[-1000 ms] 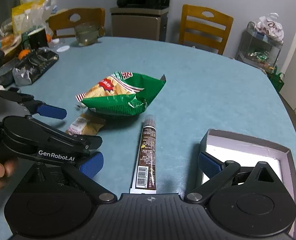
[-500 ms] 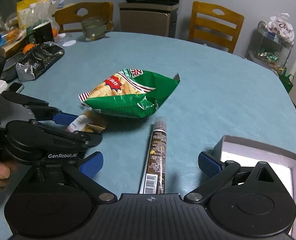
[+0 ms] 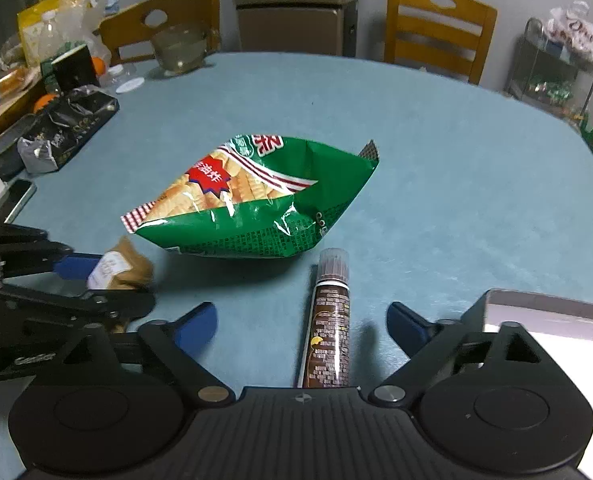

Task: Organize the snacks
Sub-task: 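Grasp the gold wafer packet with the left tool while the right grasps the brown tube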

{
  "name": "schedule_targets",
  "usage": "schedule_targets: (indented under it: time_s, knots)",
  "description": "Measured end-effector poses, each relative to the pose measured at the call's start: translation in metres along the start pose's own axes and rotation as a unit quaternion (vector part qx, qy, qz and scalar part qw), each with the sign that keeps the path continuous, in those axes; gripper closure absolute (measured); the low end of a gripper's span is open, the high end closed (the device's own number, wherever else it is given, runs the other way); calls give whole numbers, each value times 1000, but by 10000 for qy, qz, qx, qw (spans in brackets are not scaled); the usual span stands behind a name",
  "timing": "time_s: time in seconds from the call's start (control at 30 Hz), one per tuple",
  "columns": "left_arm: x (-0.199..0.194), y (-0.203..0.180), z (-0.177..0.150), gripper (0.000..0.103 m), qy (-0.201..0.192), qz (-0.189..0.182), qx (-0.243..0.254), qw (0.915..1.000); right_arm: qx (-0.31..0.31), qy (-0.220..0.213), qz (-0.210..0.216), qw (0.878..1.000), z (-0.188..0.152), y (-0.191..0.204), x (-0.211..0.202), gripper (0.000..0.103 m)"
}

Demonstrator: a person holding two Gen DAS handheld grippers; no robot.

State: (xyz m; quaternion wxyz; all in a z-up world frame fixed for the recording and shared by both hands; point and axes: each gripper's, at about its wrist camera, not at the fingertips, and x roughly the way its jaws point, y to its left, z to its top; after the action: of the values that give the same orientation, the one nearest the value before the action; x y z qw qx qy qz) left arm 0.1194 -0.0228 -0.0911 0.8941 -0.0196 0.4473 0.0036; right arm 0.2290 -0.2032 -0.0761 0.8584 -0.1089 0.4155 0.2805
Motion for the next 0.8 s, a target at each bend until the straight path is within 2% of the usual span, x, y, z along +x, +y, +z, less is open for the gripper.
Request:
schedule_targets:
  time_s: [0.13, 0.2, 0.33, 0.4, 0.53, 0.8]
  knots:
    - [-4, 4, -4, 70, 64, 23, -62, 10000, 4, 130, -25, 9999, 1, 0, 8, 33]
    - [-5, 6, -6, 70, 76, 33, -75, 9999, -15, 172, -24, 9998, 0, 1, 10, 37]
    - [-7, 6, -7, 70, 94, 26, -79, 9999, -111, 72, -143, 9998, -1, 3, 11, 53]
    - [-8, 6, -7, 70, 94, 21, -82, 9999, -152, 34, -149, 9998, -2, 3, 10, 56]
    - [-9, 5, -7, 70, 89, -3, -76, 9999, -130, 3, -161, 9998, -3, 0, 8, 77]
    - [-16, -1, -6, 70, 42, -82, 24, 10000, 76, 82, -107, 9999, -9, -2, 0, 79]
